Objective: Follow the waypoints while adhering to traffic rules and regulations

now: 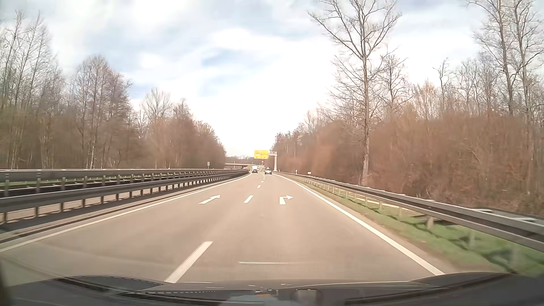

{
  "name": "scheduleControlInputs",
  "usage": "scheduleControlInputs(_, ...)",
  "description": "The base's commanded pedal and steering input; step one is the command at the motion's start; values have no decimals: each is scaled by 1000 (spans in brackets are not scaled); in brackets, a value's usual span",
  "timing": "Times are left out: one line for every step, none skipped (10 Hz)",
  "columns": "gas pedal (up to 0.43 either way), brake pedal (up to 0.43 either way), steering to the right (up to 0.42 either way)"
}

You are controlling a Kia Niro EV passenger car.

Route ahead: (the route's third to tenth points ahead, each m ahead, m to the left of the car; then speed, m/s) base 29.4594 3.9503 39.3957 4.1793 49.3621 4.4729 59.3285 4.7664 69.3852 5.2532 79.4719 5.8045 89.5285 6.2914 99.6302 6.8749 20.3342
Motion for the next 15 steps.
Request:
scheduleControlInputs(169, 0, -2)
scheduleControlInputs(169, 0, -2)
scheduleControlInputs(169, 0, -2)
scheduleControlInputs(169, 0, -2)
scheduleControlInputs(169, 0, -2)
scheduleControlInputs(169, 0, -2)
scheduleControlInputs(157, 0, -3)
scheduleControlInputs(157, 0, -3)
scheduleControlInputs(150, 0, -3)
scheduleControlInputs(150, 0, -3)
scheduleControlInputs(150, 0, -3)
scheduleControlInputs(150, 0, -3)
scheduleControlInputs(138, 0, -3)
scheduleControlInputs(130, 0, -3)
scheduleControlInputs(130, 0, -3)
